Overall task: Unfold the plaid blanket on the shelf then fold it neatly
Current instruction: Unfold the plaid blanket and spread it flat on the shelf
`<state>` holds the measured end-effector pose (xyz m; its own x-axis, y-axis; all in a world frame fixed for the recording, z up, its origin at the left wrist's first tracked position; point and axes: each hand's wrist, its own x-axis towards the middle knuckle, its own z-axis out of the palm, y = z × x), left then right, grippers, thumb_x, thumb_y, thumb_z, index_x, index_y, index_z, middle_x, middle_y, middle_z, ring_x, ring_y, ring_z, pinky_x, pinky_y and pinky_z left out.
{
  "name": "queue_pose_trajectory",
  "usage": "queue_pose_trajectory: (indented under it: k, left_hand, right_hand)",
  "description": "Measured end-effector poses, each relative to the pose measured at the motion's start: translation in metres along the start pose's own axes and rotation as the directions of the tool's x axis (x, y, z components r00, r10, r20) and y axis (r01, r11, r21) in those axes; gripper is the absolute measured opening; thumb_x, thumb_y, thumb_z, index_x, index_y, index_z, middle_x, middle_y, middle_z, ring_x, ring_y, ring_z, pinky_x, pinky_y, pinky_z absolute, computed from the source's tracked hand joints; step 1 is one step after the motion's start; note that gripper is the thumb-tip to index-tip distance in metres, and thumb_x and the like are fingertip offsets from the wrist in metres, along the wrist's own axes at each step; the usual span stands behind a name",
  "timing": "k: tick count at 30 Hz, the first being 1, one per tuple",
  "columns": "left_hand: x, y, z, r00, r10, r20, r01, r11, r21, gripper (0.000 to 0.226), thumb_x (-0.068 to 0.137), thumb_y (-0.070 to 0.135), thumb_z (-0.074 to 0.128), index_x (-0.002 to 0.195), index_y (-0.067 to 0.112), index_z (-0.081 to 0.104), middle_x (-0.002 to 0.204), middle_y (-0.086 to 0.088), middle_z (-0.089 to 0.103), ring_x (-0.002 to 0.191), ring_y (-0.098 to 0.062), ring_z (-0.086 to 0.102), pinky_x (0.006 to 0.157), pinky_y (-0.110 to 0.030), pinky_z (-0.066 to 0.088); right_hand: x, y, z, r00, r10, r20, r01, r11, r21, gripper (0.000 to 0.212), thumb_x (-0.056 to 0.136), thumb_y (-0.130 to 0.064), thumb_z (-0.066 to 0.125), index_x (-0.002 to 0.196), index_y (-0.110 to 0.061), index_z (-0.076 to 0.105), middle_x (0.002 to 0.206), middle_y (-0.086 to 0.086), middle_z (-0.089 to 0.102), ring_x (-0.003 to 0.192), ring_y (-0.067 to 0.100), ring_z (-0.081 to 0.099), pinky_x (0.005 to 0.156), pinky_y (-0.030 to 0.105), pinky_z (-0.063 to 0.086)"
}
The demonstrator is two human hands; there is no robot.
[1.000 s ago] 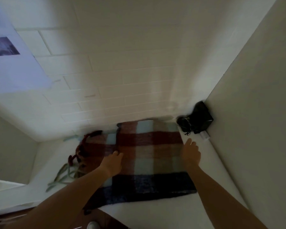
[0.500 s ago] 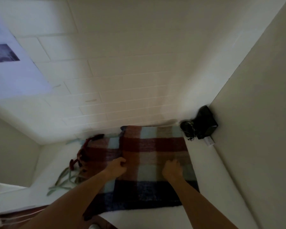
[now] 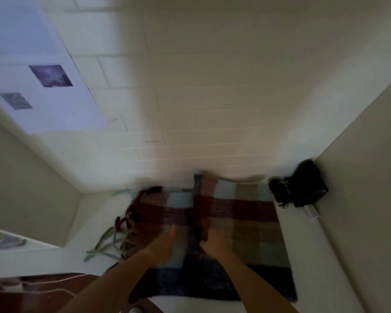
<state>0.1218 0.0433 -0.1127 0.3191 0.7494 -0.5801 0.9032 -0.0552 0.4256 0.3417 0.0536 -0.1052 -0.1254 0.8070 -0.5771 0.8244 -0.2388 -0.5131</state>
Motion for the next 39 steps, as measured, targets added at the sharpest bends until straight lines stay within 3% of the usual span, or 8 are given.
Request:
queue_pose_trajectory:
  k: [2, 7, 13, 19, 25, 29, 32, 39]
  left_hand:
    - [-0.003, -0.017, 0.002, 0.998, -0.013, 0.056, -0.011, 0.916, 0.401, 0.100, 0.083, 0.022, 0.066, 0.152, 0.030, -0.005, 0.163, -0.006, -0.006, 0.149, -0.031, 0.000, 0.115, -0.060, 0.014]
    - [-0.008, -0.027, -0.001, 0.964, -0.138, 0.226, -0.002, 0.850, 0.527, 0.098, 0.085, 0.044, 0.065, 0.145, 0.051, -0.013, 0.160, 0.002, -0.023, 0.147, -0.032, -0.016, 0.102, -0.081, 0.003]
    - [-0.024, -0.059, -0.033, 0.930, -0.367, 0.031, 0.274, 0.746, 0.607, 0.072, 0.098, 0.026, 0.042, 0.148, 0.049, -0.005, 0.164, -0.001, -0.004, 0.148, -0.038, 0.000, 0.107, -0.077, 0.001]
    - [-0.059, -0.170, -0.064, 0.686, -0.703, -0.188, 0.694, 0.555, 0.459, 0.063, 0.097, 0.040, 0.033, 0.153, 0.021, 0.015, 0.163, -0.007, 0.012, 0.148, -0.028, 0.008, 0.117, -0.063, 0.009]
    - [-0.047, -0.128, -0.065, 0.900, -0.340, -0.272, 0.431, 0.789, 0.438, 0.047, 0.092, 0.027, 0.035, 0.138, 0.022, 0.043, 0.145, -0.010, 0.044, 0.120, -0.027, 0.054, 0.093, -0.039, 0.050]
    - [-0.025, -0.073, -0.035, 0.990, -0.141, 0.002, 0.129, 0.915, 0.383, 0.090, 0.084, 0.022, 0.062, 0.144, 0.057, 0.006, 0.162, -0.006, -0.008, 0.141, -0.039, 0.030, 0.102, -0.062, 0.040]
    - [-0.026, -0.049, -0.022, 0.968, -0.201, 0.149, 0.139, 0.926, 0.351, 0.099, 0.084, 0.034, 0.070, 0.146, 0.054, -0.004, 0.161, 0.005, -0.022, 0.148, -0.037, -0.001, 0.102, -0.076, 0.024]
    - [-0.024, -0.062, -0.021, 0.934, -0.301, 0.193, 0.216, 0.905, 0.367, 0.100, 0.087, 0.041, 0.065, 0.142, 0.056, -0.017, 0.157, 0.013, -0.030, 0.147, -0.042, -0.009, 0.099, -0.079, 0.028]
  right_hand:
    - [-0.002, -0.006, -0.005, 0.992, 0.039, -0.120, -0.045, 0.998, -0.050, 0.030, 0.088, -0.035, 0.056, 0.108, -0.013, 0.058, 0.099, 0.007, 0.061, 0.091, 0.024, 0.061, 0.081, 0.038, 0.055]
    - [-0.007, -0.008, -0.027, 0.933, 0.061, -0.355, -0.137, 0.972, -0.193, 0.051, 0.096, -0.029, 0.053, 0.140, -0.009, 0.036, 0.130, 0.011, 0.052, 0.113, 0.028, 0.057, 0.086, 0.036, 0.049]
    - [-0.006, 0.024, -0.076, 0.845, 0.071, -0.530, -0.255, 0.925, -0.282, 0.035, 0.096, -0.022, 0.052, 0.126, -0.006, 0.046, 0.113, 0.013, 0.059, 0.087, 0.029, 0.065, 0.063, 0.035, 0.046]
    - [-0.016, 0.102, -0.113, 0.708, 0.074, -0.703, -0.328, 0.915, -0.234, 0.020, 0.090, -0.010, 0.042, 0.089, 0.004, 0.056, 0.072, 0.023, 0.058, 0.049, 0.033, 0.057, 0.046, 0.030, 0.033]
    - [-0.041, 0.167, -0.129, 0.431, 0.475, -0.767, -0.687, 0.724, 0.062, 0.033, 0.092, -0.010, 0.050, 0.122, 0.003, 0.045, 0.117, 0.032, 0.052, 0.100, 0.046, 0.053, 0.077, 0.053, 0.050]
    - [-0.032, 0.115, -0.110, 0.726, 0.022, -0.687, -0.387, 0.839, -0.382, 0.050, 0.086, -0.004, 0.055, 0.134, -0.001, 0.041, 0.132, 0.035, 0.046, 0.107, 0.047, 0.051, 0.078, 0.052, 0.053]
    - [-0.017, 0.078, -0.079, 0.941, -0.135, -0.310, -0.029, 0.882, -0.471, 0.054, 0.094, -0.012, 0.051, 0.146, -0.016, 0.036, 0.154, 0.023, 0.028, 0.122, 0.040, 0.051, 0.089, 0.043, 0.051]
    - [-0.017, 0.092, -0.040, 0.986, 0.053, 0.155, 0.007, 0.933, -0.359, 0.074, 0.098, -0.036, 0.055, 0.146, -0.056, 0.004, 0.160, -0.005, -0.023, 0.148, 0.028, -0.012, 0.109, 0.071, 0.013]
